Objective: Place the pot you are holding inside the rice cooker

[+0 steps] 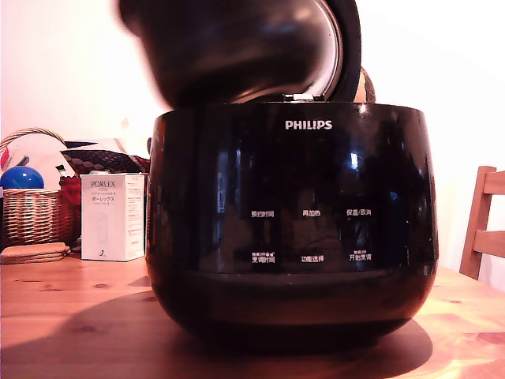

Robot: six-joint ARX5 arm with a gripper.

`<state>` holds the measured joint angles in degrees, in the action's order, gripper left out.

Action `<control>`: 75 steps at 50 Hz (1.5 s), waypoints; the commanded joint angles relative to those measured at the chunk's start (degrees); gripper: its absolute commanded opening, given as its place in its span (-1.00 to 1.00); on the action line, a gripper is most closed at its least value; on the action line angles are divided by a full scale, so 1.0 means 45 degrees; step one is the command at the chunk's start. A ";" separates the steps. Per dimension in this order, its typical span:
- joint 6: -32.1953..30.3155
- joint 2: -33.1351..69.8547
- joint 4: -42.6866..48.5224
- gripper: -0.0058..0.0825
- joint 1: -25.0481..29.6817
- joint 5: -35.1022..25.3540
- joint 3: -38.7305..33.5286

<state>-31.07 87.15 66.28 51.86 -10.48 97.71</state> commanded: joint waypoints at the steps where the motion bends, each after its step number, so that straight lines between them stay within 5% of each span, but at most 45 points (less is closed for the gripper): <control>1: -0.0272 0.0155 -0.0374 -0.92 0.0117 -0.0063 0.0704; 33: -0.1535 0.2667 0.1982 -0.92 0.0461 0.0068 0.1836; 75: -0.1773 0.3711 0.1817 -0.92 0.0393 0.0044 0.1836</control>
<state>-39.18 103.35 74.78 53.52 -9.56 105.32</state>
